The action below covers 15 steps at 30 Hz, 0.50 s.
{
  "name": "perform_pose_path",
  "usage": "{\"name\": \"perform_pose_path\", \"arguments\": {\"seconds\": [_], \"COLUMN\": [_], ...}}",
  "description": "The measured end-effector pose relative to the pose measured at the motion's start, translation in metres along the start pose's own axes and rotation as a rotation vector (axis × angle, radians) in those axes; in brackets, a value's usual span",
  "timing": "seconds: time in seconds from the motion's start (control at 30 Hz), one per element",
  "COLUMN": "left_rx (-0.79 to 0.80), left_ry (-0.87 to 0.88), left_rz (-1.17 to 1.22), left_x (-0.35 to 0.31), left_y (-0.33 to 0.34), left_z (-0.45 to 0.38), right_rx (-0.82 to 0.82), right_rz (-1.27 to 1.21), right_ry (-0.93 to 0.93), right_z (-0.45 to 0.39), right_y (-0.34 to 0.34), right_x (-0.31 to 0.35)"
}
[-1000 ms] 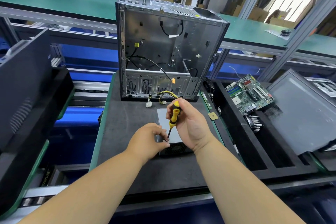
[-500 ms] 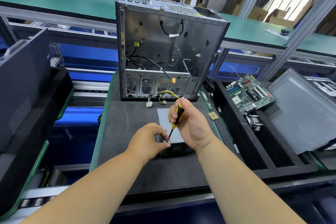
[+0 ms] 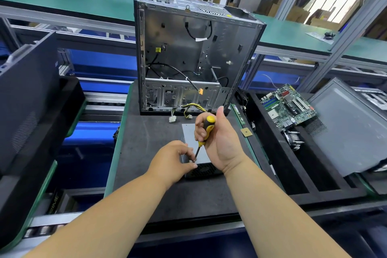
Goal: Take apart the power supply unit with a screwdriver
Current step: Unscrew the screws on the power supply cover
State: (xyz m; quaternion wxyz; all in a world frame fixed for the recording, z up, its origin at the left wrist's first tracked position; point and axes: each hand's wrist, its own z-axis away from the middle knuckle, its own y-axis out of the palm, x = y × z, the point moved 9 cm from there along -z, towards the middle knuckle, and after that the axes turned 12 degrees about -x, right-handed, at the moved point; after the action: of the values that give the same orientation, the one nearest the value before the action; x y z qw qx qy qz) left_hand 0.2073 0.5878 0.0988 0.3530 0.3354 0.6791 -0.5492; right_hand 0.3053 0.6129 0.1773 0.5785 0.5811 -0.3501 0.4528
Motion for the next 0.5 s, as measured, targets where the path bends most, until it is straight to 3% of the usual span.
{"name": "perform_pose_path", "arguments": {"seconds": [0.5], "left_rx": [0.011], "left_ry": [0.007], "left_rz": [-0.018], "left_x": [-0.003], "left_y": [0.000], "left_z": [0.001], "right_rx": [0.020], "right_rz": [0.030], "right_ry": [0.005], "right_z": [0.000], "right_y": [-0.007], "right_x": [-0.003]}}
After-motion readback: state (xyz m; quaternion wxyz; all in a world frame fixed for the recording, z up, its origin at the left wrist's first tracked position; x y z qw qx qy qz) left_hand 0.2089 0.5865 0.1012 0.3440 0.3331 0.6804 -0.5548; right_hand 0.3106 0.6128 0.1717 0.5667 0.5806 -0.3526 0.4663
